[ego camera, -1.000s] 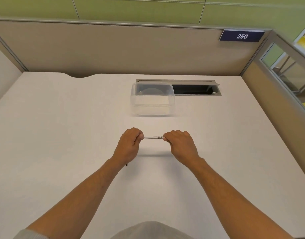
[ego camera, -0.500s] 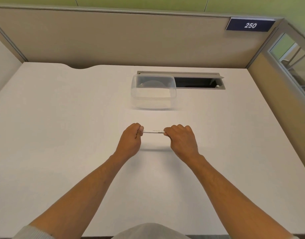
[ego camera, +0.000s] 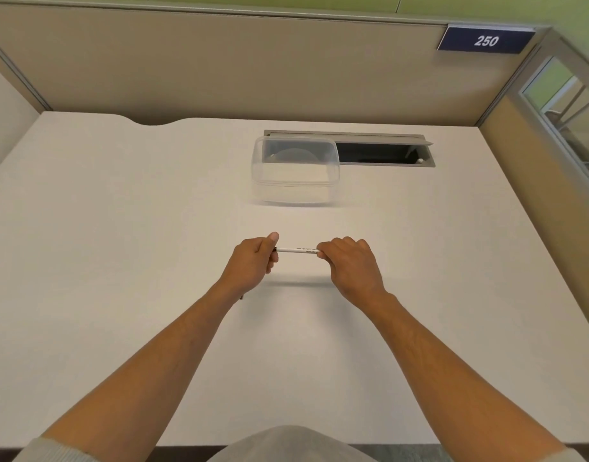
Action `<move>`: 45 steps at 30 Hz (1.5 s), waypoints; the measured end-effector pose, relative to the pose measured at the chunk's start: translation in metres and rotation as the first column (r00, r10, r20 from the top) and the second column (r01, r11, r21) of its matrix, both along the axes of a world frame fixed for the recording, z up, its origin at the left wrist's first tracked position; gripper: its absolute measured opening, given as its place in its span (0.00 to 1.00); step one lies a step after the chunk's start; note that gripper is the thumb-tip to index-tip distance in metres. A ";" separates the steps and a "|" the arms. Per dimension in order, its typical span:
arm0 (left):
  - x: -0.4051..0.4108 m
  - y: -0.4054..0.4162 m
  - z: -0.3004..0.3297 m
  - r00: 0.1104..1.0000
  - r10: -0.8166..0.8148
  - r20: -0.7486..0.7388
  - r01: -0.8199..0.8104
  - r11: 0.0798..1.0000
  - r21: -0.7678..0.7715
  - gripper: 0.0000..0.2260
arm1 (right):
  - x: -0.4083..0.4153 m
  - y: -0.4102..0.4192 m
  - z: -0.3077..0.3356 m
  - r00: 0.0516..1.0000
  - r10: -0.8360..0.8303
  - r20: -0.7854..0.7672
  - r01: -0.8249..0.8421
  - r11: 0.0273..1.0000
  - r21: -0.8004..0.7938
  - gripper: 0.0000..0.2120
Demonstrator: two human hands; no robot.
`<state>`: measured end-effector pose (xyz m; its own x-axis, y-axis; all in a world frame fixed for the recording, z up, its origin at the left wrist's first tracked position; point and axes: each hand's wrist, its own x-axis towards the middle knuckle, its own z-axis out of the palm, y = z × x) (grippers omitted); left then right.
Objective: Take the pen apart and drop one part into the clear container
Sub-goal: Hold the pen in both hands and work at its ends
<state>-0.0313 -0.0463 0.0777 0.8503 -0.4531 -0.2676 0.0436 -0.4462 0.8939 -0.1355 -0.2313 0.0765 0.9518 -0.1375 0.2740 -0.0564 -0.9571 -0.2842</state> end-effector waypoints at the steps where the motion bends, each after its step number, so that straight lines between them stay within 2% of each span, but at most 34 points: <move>1: -0.001 0.001 0.000 1.000 -0.005 0.017 0.005 1.000 -0.026 0.20 | 0.000 -0.001 0.000 1.000 -0.003 -0.006 0.003 1.000 0.009 0.03; 5: 0.000 0.004 0.000 0.997 -0.025 0.070 0.029 0.997 -0.068 0.11 | 0.001 -0.001 0.001 1.000 -0.019 -0.021 0.020 0.998 0.053 0.05; 7: -0.001 0.005 0.000 0.994 -0.026 0.104 0.031 0.999 -0.043 0.10 | 0.000 0.000 0.001 1.000 -0.014 -0.026 0.016 0.998 0.059 0.05; 10: -0.004 0.005 0.001 0.989 -0.013 0.146 0.011 1.000 0.015 0.13 | 0.000 0.002 0.002 1.000 -0.009 -0.023 0.010 0.998 0.056 0.05; 13: -0.006 0.003 0.002 0.993 0.017 0.119 -0.021 0.999 0.037 0.17 | -0.001 0.003 0.003 1.000 -0.005 -0.020 0.006 0.999 0.051 0.05; 18: -0.011 0.004 0.004 0.999 0.045 0.024 -0.043 0.997 -0.064 0.20 | -0.005 0.003 0.005 1.000 -0.004 -0.022 0.005 0.999 0.036 0.05; 20: -0.014 0.005 0.002 0.999 0.036 0.018 -0.034 0.995 -0.094 0.18 | -0.007 0.003 0.005 1.000 -0.008 -0.026 0.008 0.999 0.033 0.05; 24: -0.016 0.008 -0.001 0.998 0.037 0.052 -0.029 0.989 -0.144 0.07 | -0.010 0.004 0.005 1.000 -0.013 -0.024 0.014 0.999 0.034 0.05; 27: -0.018 0.009 -0.001 0.994 0.038 0.100 -0.025 0.991 -0.129 0.04 | -0.012 0.004 0.005 1.000 -0.009 -0.024 0.010 0.999 0.031 0.05; 30: -0.020 0.010 0.000 0.991 0.055 0.120 -0.042 0.993 -0.111 0.07 | -0.014 0.004 0.005 1.000 -0.007 -0.020 0.008 0.999 0.037 0.05; 33: -0.022 0.008 0.003 0.989 0.075 0.126 -0.063 0.993 -0.099 0.13 | -0.015 0.005 0.007 1.000 -0.007 -0.009 0.008 0.999 0.039 0.05; 38: -0.023 0.007 0.002 0.995 0.050 0.091 -0.047 0.998 -0.043 0.20 | -0.017 0.004 0.009 1.000 -0.003 -0.008 0.003 1.000 0.028 0.06; 43: -0.026 0.006 0.002 0.998 0.043 0.036 -0.040 0.996 -0.077 0.22 | -0.021 0.003 0.010 1.000 -0.010 -0.018 0.011 1.000 0.025 0.06; 45: -0.027 0.007 0.002 0.999 0.040 0.029 -0.037 0.992 -0.118 0.20 | -0.022 0.002 0.010 0.999 -0.015 -0.028 0.016 0.999 0.032 0.07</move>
<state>-0.0581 -0.0390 0.0795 0.8750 -0.4464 -0.1872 0.0296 -0.3368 0.9411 -0.1571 -0.2288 0.0869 0.9567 -0.1605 0.2427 -0.0794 -0.9465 -0.3127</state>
